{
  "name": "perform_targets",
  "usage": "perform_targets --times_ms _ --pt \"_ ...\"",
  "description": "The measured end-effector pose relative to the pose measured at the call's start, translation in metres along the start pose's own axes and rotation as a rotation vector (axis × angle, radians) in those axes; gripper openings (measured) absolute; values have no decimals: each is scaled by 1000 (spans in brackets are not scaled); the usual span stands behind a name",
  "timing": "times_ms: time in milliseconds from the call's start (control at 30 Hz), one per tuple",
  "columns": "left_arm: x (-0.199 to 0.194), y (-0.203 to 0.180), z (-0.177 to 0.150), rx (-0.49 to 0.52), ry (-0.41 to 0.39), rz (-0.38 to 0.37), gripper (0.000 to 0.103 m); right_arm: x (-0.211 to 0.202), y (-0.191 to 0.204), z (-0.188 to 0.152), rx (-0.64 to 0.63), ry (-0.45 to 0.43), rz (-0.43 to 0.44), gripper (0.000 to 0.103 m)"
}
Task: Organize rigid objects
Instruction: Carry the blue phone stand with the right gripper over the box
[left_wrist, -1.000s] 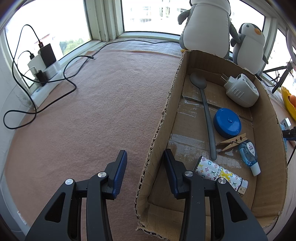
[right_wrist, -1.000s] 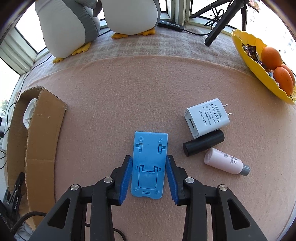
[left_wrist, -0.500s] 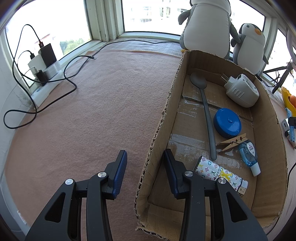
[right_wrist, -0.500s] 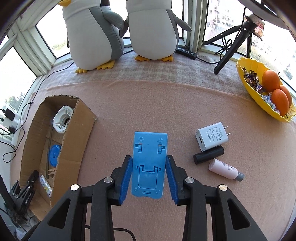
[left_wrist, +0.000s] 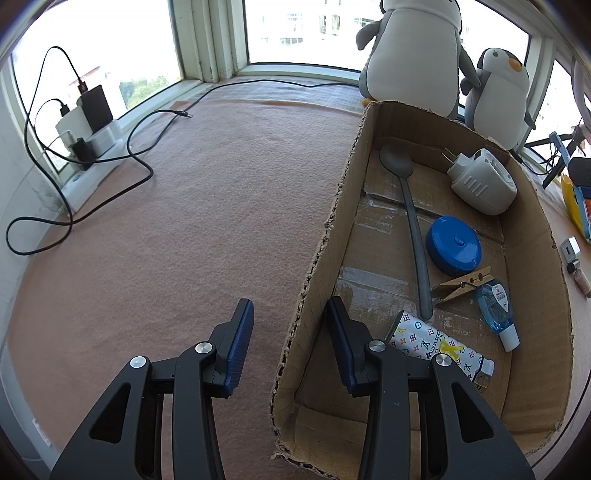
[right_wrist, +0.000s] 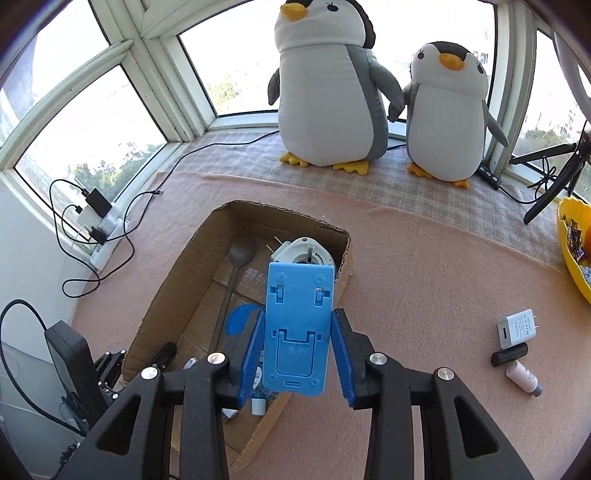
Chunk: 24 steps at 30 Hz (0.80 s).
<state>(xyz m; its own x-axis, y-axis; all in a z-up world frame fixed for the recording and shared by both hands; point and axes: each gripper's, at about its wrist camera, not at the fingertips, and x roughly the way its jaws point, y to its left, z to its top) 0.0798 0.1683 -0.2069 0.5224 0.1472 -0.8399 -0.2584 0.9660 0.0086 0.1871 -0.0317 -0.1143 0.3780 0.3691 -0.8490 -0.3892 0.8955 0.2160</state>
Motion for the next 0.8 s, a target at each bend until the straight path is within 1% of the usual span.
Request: perform_targets --times_ms 167,300,600,800 --pt "0 0 0 -5 -1 -3 39 12 32 1 -42 16 52 33" --pt "0 1 -1 -8 -2 -5 39 24 48 0 -60 37 87 33" --pt "0 0 -1 -11 -3 -7 39 45 56 -4 -45 87 120 33" --pt "-1 0 -2 -10 -3 -7 39 53 59 -7 -59 105 119 33"
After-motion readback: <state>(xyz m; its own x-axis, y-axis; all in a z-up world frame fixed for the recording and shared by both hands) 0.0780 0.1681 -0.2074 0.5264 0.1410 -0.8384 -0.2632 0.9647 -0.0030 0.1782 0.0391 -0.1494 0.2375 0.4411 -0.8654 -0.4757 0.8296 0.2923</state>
